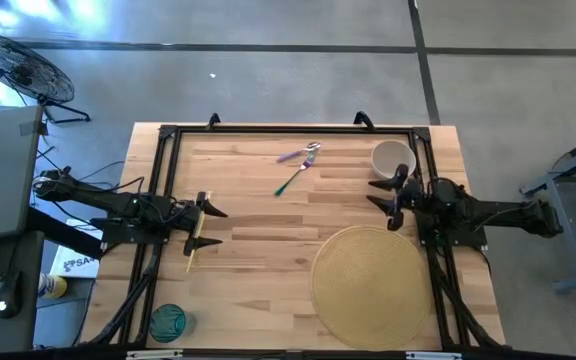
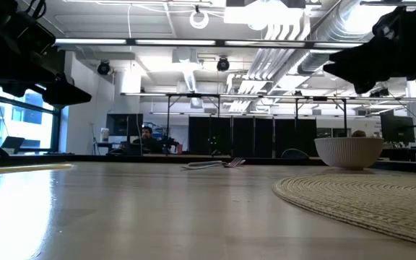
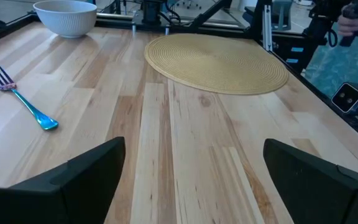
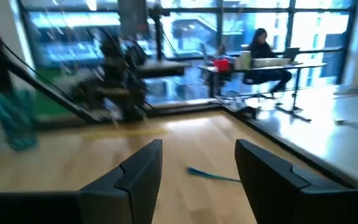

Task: Pick & Place Utensil
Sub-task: Put the white bowl on the table placemat

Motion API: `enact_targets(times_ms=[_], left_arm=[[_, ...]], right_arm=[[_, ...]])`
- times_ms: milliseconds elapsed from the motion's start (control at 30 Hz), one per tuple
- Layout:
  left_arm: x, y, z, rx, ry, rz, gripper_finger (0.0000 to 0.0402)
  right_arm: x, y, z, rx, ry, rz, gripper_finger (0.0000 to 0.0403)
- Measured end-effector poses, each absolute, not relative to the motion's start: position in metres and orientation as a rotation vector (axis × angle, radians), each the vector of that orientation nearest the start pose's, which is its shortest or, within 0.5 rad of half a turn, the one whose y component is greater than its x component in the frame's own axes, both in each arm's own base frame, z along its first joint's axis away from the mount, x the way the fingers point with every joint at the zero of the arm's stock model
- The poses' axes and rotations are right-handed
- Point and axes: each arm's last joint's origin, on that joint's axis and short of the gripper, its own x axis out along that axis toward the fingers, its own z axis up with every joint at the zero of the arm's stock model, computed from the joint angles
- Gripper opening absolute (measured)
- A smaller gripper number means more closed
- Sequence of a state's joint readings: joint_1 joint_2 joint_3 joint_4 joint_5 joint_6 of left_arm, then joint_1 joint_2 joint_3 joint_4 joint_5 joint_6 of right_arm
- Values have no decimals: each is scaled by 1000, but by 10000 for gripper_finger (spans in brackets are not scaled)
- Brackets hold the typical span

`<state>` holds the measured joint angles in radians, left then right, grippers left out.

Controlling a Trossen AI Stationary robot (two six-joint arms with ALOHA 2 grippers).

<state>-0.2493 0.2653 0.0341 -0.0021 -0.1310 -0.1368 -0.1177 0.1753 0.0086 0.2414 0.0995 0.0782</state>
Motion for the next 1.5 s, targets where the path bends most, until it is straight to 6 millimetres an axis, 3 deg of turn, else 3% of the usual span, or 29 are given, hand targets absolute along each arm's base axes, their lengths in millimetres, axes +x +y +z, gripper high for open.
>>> enact_targets(times_ms=[333,600,733,1267,1500], left_arm=[[109,-24,153,-92,237,-101,378],[109,-24,153,-92,237,-102,378],[109,-24,153,-92,236,-102,378],[109,-24,153,-92,237,-102,378],[109,-24,153,-92,237,-101,378]], right_arm=[[107,-15,178,341,-135,-180,197],[107,-18,177,358,-126,-271,197],[112,-19,193,341,-55,-302,197],[158,-33,246,289,653,-721,197],[177,-60,256,387,788,-904,197]])
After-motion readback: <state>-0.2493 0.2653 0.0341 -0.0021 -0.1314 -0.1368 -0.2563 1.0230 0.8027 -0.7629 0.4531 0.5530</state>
